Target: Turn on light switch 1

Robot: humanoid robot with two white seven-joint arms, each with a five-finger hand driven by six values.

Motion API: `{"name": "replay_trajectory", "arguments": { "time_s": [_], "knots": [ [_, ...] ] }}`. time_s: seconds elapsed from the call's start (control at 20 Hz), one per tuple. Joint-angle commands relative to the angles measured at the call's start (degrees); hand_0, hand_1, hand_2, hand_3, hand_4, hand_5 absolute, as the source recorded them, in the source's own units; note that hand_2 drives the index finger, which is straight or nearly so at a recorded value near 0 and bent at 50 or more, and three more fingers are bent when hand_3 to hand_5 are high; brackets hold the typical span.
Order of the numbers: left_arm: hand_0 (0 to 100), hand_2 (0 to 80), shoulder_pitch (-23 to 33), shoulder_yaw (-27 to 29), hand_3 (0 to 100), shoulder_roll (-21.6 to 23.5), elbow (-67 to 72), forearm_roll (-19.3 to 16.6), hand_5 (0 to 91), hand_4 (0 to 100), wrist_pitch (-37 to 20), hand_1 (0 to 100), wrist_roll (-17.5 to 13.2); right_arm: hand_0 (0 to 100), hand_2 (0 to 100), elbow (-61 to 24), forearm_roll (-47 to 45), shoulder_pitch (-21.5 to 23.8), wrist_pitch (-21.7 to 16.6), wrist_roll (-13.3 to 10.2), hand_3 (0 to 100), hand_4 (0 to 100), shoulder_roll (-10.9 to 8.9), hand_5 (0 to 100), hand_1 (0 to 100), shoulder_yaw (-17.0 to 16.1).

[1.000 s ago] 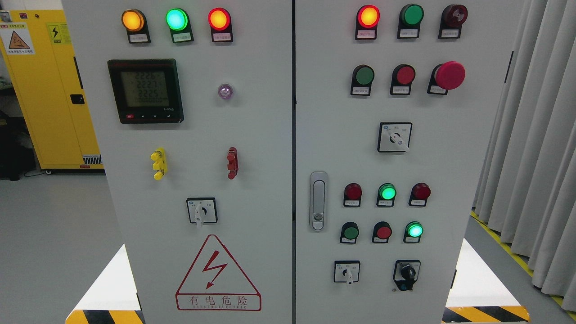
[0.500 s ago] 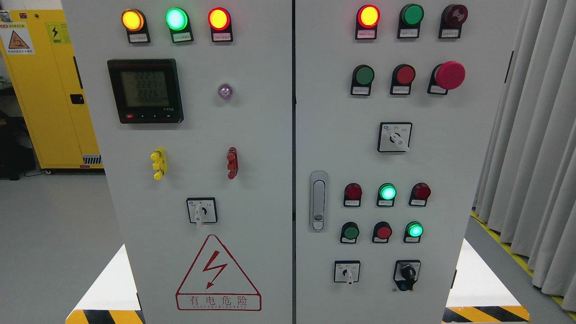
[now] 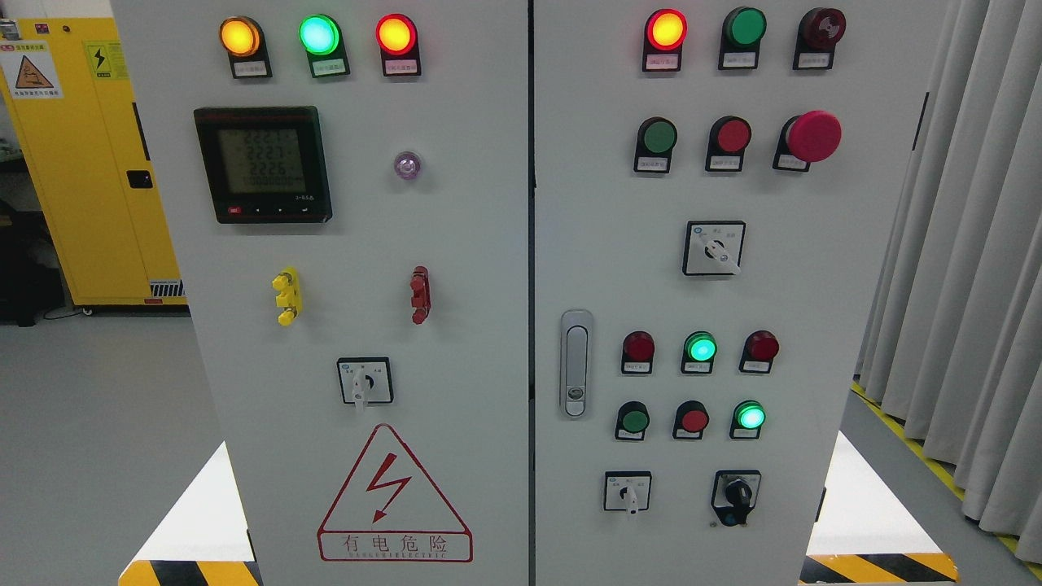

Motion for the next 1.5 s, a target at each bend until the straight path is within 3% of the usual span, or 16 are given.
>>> {"name": "replay_trajectory", "arguments": {
  "time_s": [0.0,0.55,0.9,1.45],
  "knots": [
    [16,50.5,0.1,0.22,69,0.28,-21.78,0.15,73.9,74,1.58,57,0.79,0,4,0.0,0.0,0.0,0.03,0.05,0,0,0.0,0,50,0.0],
    [15,56.1,-4.73,-0.58,81,0.28,-35.85,-0.46,78.7,79,14.33,58,3.17,0,4,0.0,0.0,0.0,0.03,-0.04,0,0,0.0,0,50,0.0],
    [22,56.3,-7.46,-1.37,83,0.63,-40.15,-0.46,80.3,79,17.31,61,4.75,0,4,0.0,0.0,0.0,0.03,0.05,0,0,0.0,0,50,0.0],
    [25,56.7,-15.19,-2.6,84,0.28,-41.57,-0.55,81.4,79,22.33,66,7.04,0,4,0.0,0.0,0.0,0.03,-0.04,0,0,0.0,0,50,0.0]
  ]
}}
